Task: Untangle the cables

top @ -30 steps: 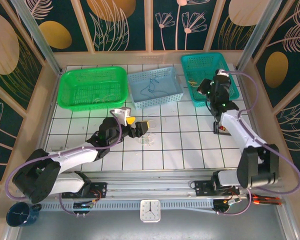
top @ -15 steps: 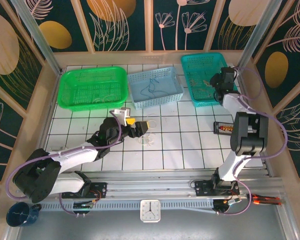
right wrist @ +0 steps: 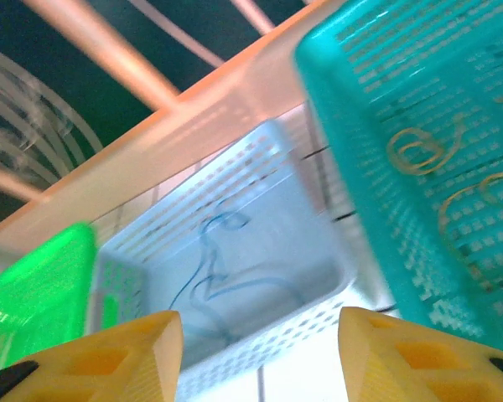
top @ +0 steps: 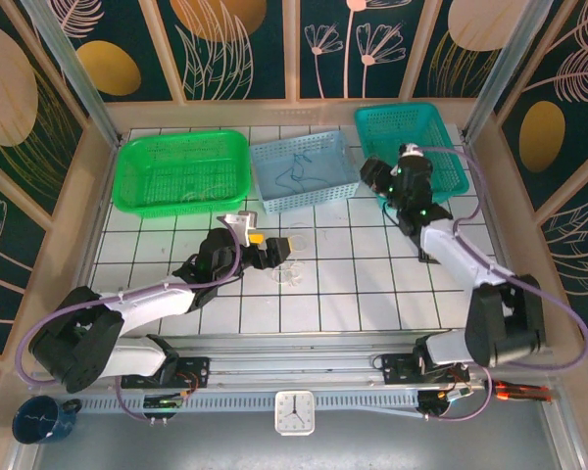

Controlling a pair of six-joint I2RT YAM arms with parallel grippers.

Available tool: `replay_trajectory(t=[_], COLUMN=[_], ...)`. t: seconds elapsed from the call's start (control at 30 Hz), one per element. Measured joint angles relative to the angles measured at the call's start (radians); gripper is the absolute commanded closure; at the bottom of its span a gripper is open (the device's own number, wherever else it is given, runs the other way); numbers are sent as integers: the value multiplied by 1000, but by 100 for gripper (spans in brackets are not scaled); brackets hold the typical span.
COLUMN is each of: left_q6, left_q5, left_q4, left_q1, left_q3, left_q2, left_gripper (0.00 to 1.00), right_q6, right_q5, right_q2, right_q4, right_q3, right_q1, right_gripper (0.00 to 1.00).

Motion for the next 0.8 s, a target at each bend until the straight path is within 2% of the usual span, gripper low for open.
replay_trajectory(t=[0.2,0.4,0.6,0.8], left_q6=[-5,-14,-23,-23], left_q5=[-21,-36,-50,-53], left_q4=[0,-3,-26,-39], left_q1=[0,0,0,0], left_q3=[0,0,0,0], left_q2=[0,-1,-14,-37], left_gripper=[1,1,1,1], right_q6=[14,19,15,15], right_q5=[6,10,40,79], right_q2=[-37,69,195,272], right_q4=[25,37,59,64], right_q3=[-154,-225,-219,-184], right_q1=[150,249,307,312], right_gripper=[41,41,41,42])
